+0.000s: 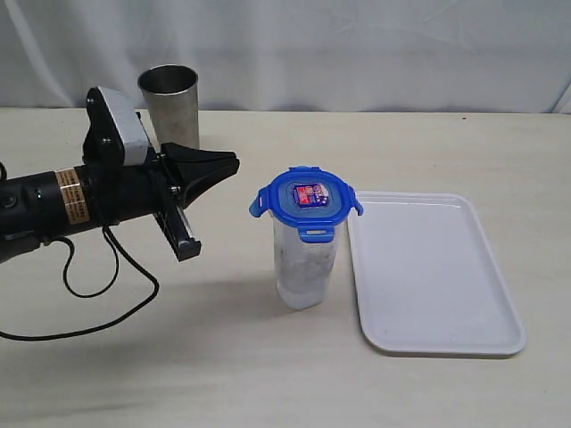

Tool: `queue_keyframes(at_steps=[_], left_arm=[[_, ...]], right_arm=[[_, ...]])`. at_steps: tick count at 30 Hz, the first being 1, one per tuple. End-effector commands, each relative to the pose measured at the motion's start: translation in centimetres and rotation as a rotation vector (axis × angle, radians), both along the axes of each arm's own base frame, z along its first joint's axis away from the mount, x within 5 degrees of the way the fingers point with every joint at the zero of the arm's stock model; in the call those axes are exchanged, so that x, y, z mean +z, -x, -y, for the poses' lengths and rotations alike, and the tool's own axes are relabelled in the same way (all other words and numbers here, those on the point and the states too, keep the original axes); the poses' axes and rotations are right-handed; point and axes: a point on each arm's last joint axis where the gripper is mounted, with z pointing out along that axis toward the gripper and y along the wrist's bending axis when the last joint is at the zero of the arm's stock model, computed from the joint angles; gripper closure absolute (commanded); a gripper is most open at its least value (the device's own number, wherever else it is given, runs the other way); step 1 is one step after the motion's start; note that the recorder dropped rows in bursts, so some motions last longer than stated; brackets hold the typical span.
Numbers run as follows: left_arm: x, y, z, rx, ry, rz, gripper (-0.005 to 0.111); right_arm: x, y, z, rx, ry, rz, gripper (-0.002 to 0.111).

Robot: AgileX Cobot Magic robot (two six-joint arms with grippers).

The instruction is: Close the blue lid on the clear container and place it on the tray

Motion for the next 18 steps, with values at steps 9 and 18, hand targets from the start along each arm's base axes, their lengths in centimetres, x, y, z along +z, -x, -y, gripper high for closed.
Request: queue_keyframes(at_steps=[9, 18], left_arm=[[-1.6, -0.7, 0.6, -0.063, 0.054, -0.019, 0.107], [-1.6, -0.6, 0.7, -0.071, 0.049, -0.021, 0.107]], right_arm=[[0.2, -0.1, 0.0, 0.005, 0.038, 0.041, 0.104], [3.3, -0.2, -0.5, 0.065, 0.123, 0.393, 0.104]])
